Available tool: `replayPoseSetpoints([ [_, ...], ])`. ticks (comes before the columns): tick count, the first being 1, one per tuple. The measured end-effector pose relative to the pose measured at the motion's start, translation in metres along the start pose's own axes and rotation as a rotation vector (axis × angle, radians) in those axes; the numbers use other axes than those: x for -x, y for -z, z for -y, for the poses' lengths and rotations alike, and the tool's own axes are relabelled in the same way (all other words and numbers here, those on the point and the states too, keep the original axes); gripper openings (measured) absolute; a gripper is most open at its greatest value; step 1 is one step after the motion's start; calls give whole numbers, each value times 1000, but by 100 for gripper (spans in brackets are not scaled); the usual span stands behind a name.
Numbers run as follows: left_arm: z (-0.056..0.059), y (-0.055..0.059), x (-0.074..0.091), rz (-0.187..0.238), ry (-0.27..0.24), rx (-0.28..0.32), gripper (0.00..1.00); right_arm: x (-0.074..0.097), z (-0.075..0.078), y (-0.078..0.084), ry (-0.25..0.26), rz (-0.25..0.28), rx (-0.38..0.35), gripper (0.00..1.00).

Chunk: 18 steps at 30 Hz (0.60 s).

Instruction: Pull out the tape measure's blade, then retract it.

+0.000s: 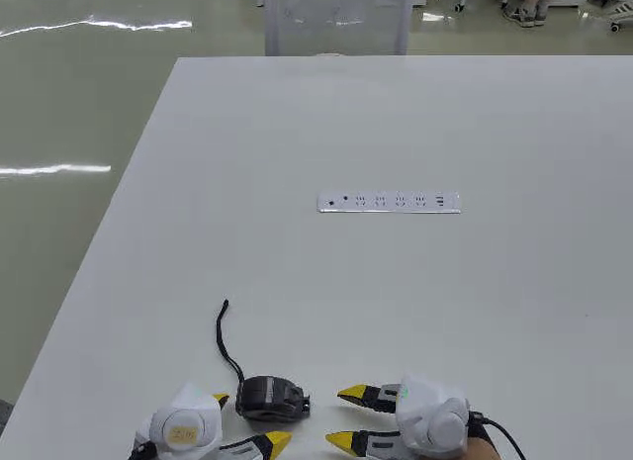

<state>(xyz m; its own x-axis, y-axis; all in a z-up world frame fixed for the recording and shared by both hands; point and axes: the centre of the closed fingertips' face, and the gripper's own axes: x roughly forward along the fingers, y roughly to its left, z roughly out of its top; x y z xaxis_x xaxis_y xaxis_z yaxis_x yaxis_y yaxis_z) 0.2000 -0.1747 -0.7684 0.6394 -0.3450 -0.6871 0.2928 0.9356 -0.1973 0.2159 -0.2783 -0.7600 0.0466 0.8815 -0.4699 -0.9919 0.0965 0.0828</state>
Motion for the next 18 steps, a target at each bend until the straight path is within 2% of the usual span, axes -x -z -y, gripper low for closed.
replayPoseSetpoints([
  [4, 0, -2, 2, 8, 10, -1, 69, 5, 0, 1, 10, 0, 3, 36],
  [15, 2, -3, 9, 36, 42, -54, 70, 26, 7, -3, 64, 21, 0, 40],
  [18, 3, -3, 11, 48, 56, -61, 70, 29, 9, 0, 77, 8, 2, 40],
])
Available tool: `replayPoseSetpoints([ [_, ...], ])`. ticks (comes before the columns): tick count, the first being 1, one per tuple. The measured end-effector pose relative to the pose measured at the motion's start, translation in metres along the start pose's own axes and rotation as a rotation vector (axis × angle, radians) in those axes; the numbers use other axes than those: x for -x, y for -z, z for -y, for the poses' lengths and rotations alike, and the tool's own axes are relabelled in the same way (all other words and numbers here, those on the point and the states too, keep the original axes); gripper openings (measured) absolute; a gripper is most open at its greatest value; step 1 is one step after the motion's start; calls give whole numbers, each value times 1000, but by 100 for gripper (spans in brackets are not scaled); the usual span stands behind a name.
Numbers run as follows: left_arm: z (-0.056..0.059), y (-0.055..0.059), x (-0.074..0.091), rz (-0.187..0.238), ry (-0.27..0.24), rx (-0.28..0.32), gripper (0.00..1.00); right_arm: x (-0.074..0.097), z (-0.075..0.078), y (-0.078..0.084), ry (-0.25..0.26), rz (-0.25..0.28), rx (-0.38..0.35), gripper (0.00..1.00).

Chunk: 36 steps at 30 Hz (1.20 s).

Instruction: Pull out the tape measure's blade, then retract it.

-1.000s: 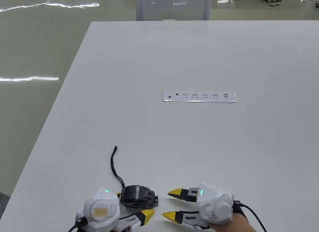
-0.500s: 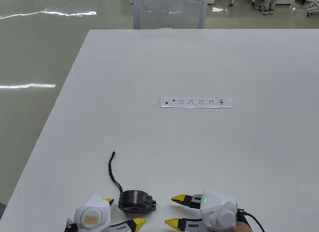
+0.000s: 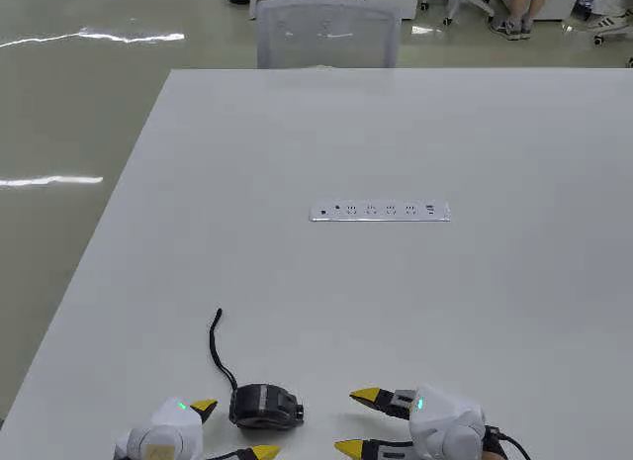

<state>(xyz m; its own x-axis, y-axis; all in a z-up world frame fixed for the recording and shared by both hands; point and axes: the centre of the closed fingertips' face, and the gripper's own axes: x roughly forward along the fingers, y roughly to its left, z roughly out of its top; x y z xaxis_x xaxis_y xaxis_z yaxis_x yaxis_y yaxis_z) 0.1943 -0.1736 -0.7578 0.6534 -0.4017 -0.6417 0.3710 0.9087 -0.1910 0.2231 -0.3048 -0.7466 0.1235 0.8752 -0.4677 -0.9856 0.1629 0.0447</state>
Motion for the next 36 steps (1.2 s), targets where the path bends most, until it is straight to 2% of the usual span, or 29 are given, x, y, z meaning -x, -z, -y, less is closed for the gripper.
replayPoseSetpoints([
  [4, 1, -1, 5, 20, 21, -12, 71, 8, 0, 0, 12, 8, -4, 41],
  [11, 0, 1, 12, 30, 33, -27, 71, 17, 1, 6, 33, 7, -26, 43],
  [21, 7, 4, 17, 44, 74, -49, 72, 29, -5, 15, 51, 6, -63, 48],
  [36, 17, 7, 26, 65, 134, -71, 76, 47, -4, 15, 93, 16, -94, 56],
])
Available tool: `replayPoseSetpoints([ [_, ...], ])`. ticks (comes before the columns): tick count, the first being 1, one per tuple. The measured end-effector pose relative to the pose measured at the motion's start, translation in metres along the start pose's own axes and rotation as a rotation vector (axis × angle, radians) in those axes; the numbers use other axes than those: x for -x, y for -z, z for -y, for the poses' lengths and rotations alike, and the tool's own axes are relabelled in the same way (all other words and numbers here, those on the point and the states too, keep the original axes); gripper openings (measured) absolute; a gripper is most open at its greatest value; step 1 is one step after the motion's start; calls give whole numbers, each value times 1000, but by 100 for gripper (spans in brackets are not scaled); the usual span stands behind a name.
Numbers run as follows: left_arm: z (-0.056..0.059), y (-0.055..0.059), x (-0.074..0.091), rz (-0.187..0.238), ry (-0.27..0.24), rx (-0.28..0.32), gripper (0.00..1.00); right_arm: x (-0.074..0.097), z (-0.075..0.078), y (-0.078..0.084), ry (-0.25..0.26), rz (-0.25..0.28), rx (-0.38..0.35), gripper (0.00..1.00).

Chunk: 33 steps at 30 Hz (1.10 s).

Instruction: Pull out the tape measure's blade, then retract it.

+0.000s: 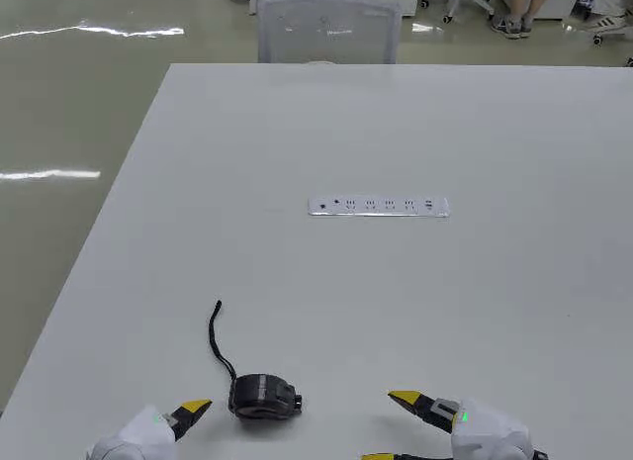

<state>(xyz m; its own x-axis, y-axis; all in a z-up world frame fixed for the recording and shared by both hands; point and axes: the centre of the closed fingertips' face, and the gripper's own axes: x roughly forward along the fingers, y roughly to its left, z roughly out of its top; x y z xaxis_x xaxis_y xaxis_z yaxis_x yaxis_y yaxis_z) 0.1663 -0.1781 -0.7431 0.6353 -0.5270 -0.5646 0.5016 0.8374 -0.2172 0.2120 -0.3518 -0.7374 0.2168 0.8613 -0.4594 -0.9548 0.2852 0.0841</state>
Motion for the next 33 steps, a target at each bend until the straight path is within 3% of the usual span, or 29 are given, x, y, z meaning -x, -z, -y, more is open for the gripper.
replayPoseSetpoints([
  [4, 2, 2, 3, -10, 7, -19, 77, 3, 1, 1, 5, 0, -6, 57],
  [19, -2, 1, 15, 9, -7, 4, 80, 25, 4, 0, 44, 23, -25, 61],
  [33, -7, 13, 32, 11, -28, 41, 84, 45, 4, 6, 68, 24, -30, 63],
])
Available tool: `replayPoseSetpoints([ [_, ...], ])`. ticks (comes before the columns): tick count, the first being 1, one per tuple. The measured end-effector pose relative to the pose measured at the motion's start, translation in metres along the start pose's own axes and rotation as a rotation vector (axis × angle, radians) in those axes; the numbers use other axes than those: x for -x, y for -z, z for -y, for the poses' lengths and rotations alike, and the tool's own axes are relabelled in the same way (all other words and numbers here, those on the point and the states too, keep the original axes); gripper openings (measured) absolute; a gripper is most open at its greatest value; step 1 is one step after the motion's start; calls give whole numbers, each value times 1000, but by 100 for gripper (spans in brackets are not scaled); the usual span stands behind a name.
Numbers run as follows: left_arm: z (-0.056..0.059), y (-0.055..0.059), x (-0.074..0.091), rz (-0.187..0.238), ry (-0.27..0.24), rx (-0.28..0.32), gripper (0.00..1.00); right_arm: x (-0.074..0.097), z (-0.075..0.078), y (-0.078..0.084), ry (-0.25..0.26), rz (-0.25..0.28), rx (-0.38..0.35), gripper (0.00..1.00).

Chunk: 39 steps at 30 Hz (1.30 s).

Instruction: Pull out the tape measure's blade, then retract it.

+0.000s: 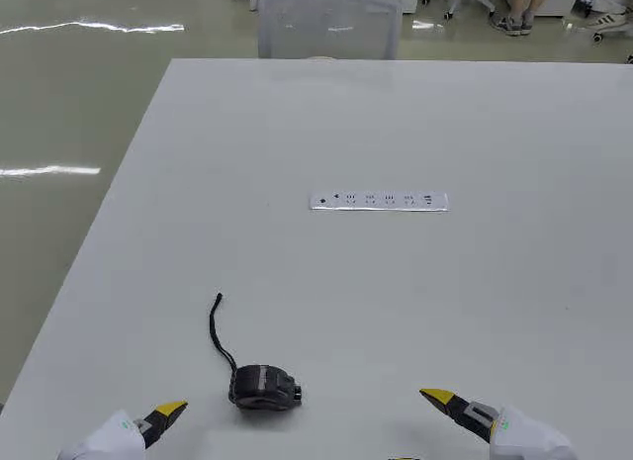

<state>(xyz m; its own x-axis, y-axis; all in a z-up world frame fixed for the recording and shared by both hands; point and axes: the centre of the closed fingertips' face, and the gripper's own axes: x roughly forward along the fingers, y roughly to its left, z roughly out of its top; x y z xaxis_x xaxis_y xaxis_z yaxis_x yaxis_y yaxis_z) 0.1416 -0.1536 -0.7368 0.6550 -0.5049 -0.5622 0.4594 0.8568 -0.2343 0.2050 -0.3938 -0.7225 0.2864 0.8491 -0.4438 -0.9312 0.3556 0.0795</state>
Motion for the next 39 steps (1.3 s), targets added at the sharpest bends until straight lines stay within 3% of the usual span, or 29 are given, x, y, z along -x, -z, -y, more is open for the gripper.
replayPoseSetpoints([
  [14, 0, 5, 10, 8, -2, 26, 85, 19, 4, -2, 46, 14, -13, 65],
  [39, 2, 13, 23, 4, -17, 27, 91, 48, -5, 8, 81, 9, -41, 72],
])
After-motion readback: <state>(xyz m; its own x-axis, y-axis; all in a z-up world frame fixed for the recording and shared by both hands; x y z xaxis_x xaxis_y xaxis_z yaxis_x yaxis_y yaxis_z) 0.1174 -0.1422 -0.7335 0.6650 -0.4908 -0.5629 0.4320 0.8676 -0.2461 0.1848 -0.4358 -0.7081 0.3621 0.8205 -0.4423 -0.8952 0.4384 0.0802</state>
